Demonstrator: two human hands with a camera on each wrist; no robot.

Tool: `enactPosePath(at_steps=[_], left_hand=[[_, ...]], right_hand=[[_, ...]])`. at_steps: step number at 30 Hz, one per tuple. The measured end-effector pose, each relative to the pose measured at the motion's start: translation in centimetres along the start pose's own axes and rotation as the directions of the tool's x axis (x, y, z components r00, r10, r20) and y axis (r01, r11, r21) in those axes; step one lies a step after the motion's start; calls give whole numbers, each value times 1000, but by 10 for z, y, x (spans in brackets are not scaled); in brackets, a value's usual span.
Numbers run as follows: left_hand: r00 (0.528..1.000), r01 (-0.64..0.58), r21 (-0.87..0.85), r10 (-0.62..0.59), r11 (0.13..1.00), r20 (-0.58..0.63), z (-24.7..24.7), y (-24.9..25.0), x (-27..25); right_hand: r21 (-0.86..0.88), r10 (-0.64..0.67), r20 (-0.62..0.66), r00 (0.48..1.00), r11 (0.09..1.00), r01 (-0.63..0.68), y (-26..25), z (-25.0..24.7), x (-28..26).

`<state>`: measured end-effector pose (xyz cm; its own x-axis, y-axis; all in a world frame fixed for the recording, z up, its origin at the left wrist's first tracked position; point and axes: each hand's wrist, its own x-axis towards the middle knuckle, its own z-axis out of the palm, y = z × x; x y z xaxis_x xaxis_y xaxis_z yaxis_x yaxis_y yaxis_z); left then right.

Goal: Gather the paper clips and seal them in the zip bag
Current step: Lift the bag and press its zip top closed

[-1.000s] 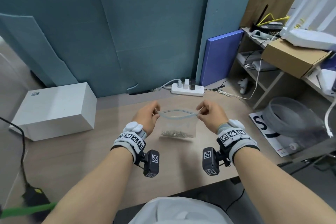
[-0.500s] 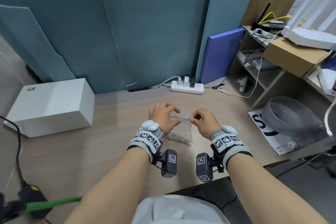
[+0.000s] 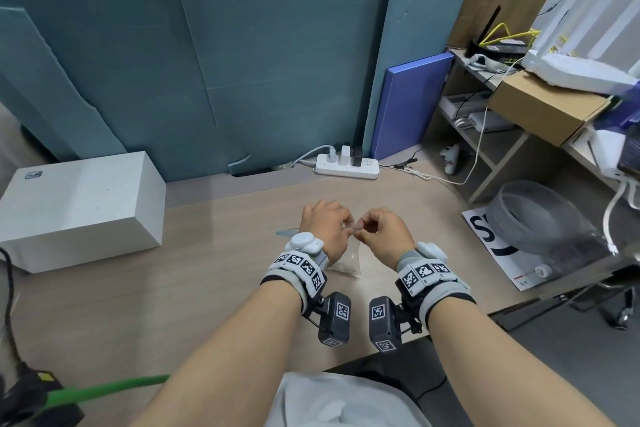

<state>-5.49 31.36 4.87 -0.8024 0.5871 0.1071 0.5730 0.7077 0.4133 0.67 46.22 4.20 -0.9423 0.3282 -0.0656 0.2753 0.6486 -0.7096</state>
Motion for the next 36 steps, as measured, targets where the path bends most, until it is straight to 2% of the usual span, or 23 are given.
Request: enactPosePath(at_steps=[6, 11, 17, 20, 23, 29, 32, 36], left_hand=[[999, 49, -15, -49, 999, -16, -1, -8, 2], [1000, 25, 45, -24, 999, -10, -5, -10, 5], [995, 104, 48, -103, 993, -16, -8, -18, 4], [997, 72, 76, -72, 994, -3, -9, -15, 4], [995, 99, 83, -98, 992, -18, -12, -17, 5], [998, 69, 143, -67, 987, -13, -17, -15, 4], [995, 97, 140, -95, 985, -24, -20, -18, 3], [998, 61, 176, -61, 982, -5, -20, -16, 1]], right_hand=[[-71, 2, 12, 1000, 997, -1, 4, -3, 3], [-141, -32, 31, 999, 989, 36, -6, -1, 7], [-210, -37, 25, 999, 977, 41, -8, -1, 14], [-292, -60, 66, 996, 953, 77, -15, 2, 15], [-342, -69, 39, 997, 936, 78, -17, 1, 16], [-381, -59, 88, 994, 920, 89, -30, 1, 19], [-398, -51, 50, 997, 915, 67, -31, -4, 22], [-409, -53, 77, 996, 909, 80, -40, 1, 18]])
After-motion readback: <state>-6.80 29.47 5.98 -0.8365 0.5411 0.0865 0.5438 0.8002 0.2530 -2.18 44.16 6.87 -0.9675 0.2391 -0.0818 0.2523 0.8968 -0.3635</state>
